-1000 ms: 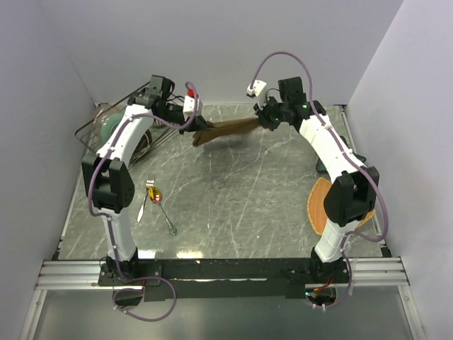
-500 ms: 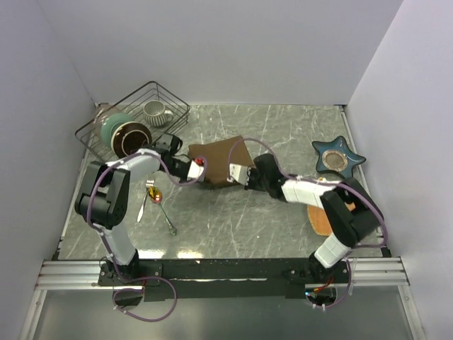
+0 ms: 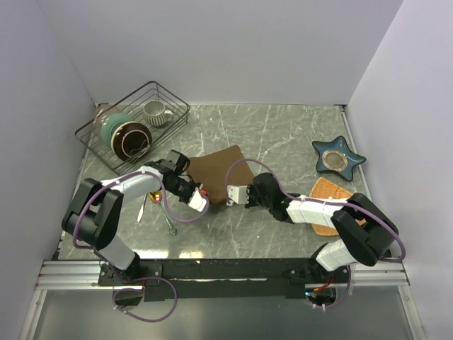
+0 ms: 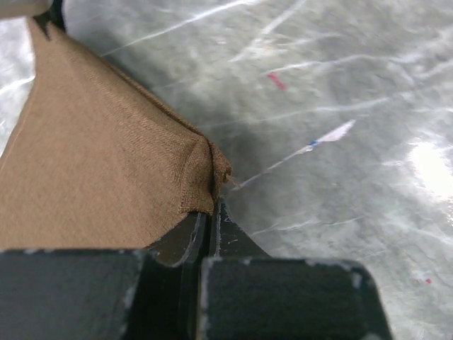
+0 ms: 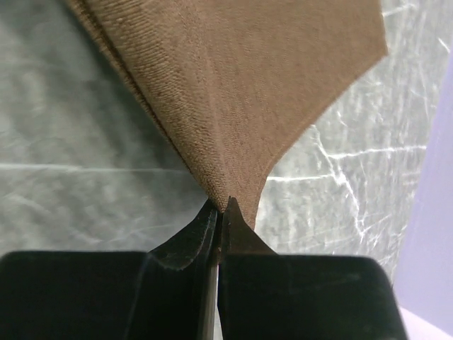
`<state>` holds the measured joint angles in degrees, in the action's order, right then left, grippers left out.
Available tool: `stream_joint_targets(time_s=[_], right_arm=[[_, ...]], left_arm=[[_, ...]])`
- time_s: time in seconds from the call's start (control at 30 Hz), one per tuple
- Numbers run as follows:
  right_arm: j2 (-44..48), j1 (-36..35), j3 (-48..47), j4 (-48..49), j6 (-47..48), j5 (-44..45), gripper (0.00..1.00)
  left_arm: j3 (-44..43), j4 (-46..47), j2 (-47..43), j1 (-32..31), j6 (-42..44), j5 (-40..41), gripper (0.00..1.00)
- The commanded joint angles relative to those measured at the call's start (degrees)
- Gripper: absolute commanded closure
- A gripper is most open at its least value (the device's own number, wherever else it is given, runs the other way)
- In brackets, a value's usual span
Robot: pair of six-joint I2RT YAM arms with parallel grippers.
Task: Fold the napkin into a case and place the utensils inside
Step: Turn over the upper triangle folded napkin at the center of the board.
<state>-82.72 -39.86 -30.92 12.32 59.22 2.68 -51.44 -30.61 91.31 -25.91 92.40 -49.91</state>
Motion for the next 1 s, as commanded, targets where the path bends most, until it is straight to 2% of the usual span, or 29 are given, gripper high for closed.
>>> stream_joint_targets(time_s=[0.0, 0.07, 0.17, 0.23, 0.3, 0.4, 0.47, 0.57, 0.63, 0.67, 0.7, 0.8, 0.83, 0.97], right_arm=[[1.3, -0.7, 3.0, 1.7, 4.5, 5.7, 1.00], [1.7, -1.8, 4.4, 2.1, 5.2, 6.0, 1.00], [2.4, -3.4, 6.1, 2.6, 5.9, 6.5, 1.00], [2.9, -4.3, 7.3, 4.0, 7.1, 6.7, 1.00], [3.3, -5.2, 9.5, 6.4, 9.1, 6.6, 1.00], [3.4, -6.1, 11.3, 8.2, 11.3, 6.9, 1.00], [3.3, -6.3, 12.1, 8.7, 12.7, 7.3, 1.00], [4.5, -6.4, 12.1, 8.6, 12.7, 7.9, 0.89], [6.6, -6.4, 11.1, 4.4, 11.9, 8.0, 0.73], [7.5, -6.4, 10.2, 3.0, 10.6, 8.1, 0.63], [9.2, -6.4, 9.6, -0.3, 9.9, 8.1, 0.48], [12.8, -6.4, 6.2, -8.6, 5.1, 7.8, 0.27], [13.5, -6.4, 4.4, -10.6, 4.0, 7.7, 0.25], [16.0, -6.3, -1.7, -21.4, -6.0, 6.5, 0.21]], left_arm=[[2.9, -8.3, -3.1, -2.5, 6.9, 4.3, 0.97], [4.0, -9.2, -3.9, -4.1, 6.9, 5.0, 0.93], [5.5, -10.0, -5.7, -6.3, 6.3, 6.4, 0.72], [5.9, -10.7, -7.7, -6.5, 5.3, 6.6, 0.51], [5.5, -11.1, -9.9, -6.5, 1.0, 6.4, 0.42], [2.8, -12.7, -12.3, -3.8, -6.2, 4.0, 0.39], [-0.7, -14.8, -12.9, 1.5, -11.9, -0.3, 0.39], [-6.0, -19.0, -11.8, 9.4, -16.8, -4.3, 0.40], [-7.7, -18.1, -11.2, 14.1, -22.0, -5.2, 0.40], [-8.7, -15.7, -11.0, 15.6, -28.1, -5.9, 0.41], [-9.0, -14.6, -10.8, 16.8, -30.8, -6.2, 0.41], [-8.4, -7.3, -11.4, 19.6, -40.9, -4.9, 0.43], [-6.8, -4.8, -11.7, 19.9, -45.5, -4.0, 0.44], [-3.5, 5.0, -11.8, 19.8, -50.4, 1.6, 0.49]])
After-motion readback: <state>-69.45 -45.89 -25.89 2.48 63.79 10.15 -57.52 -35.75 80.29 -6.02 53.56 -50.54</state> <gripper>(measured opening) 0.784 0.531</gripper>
